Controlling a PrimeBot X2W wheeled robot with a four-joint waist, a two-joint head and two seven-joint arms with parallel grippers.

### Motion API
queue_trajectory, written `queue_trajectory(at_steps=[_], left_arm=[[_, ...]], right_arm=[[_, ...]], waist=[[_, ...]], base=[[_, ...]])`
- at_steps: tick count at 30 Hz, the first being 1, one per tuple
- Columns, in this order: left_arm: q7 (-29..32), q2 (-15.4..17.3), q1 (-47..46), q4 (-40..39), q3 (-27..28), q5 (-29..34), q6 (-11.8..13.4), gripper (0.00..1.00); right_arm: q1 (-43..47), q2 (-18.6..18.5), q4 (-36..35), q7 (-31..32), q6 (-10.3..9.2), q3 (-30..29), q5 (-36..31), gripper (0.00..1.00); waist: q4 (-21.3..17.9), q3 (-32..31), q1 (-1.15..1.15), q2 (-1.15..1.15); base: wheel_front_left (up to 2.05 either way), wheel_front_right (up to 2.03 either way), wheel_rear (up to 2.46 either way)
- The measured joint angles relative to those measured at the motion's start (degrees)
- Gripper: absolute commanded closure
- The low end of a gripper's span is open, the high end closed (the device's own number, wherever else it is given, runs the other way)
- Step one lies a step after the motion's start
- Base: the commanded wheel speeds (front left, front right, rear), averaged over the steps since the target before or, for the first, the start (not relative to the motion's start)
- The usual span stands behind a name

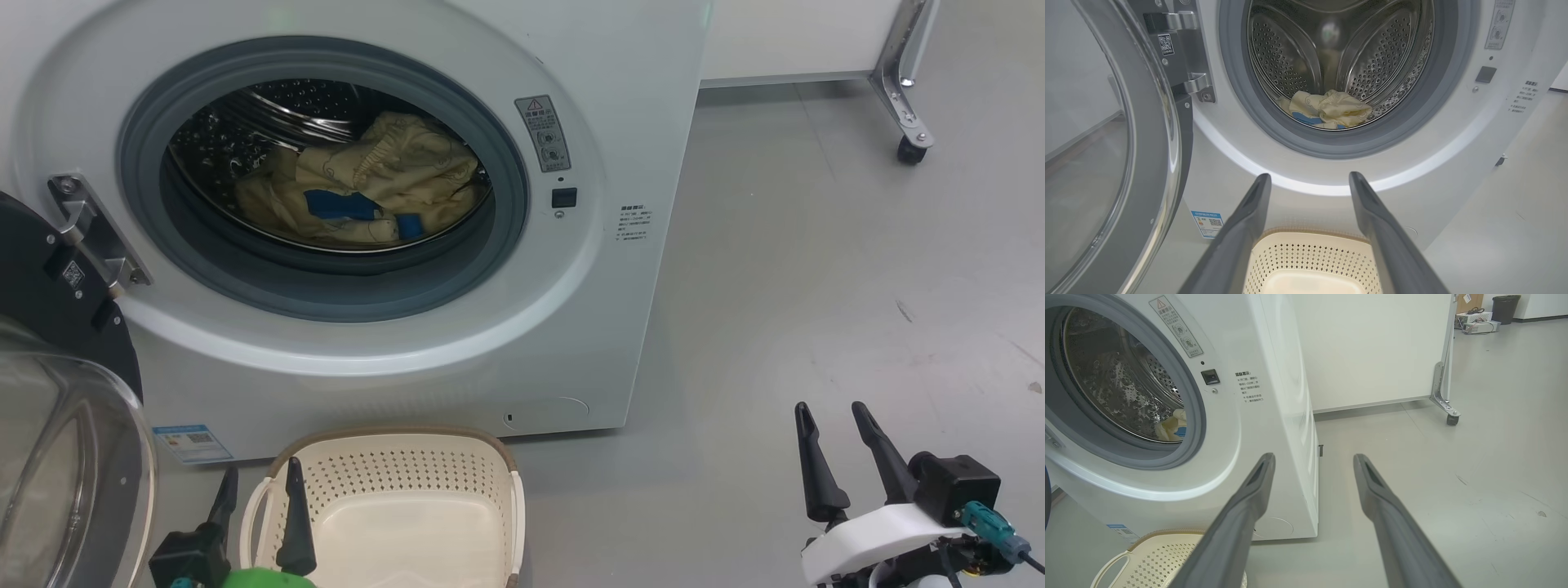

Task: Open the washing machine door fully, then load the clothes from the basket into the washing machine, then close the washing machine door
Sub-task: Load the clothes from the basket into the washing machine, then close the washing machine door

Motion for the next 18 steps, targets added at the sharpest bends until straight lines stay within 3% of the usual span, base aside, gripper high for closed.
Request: queue_trajectory(at_steps=[18], left_arm=[[0.0,0.03,0.81,-0.36,-0.58,-0.02,0.56,0.0]], right_arm=[[-0.01,0.0,0.0,0.0,0.0,0.13,0.0,0.0]], waist=[[-0.07,-0.46,0.0,0.0]], base=[[-0.5,0.5,0.0]])
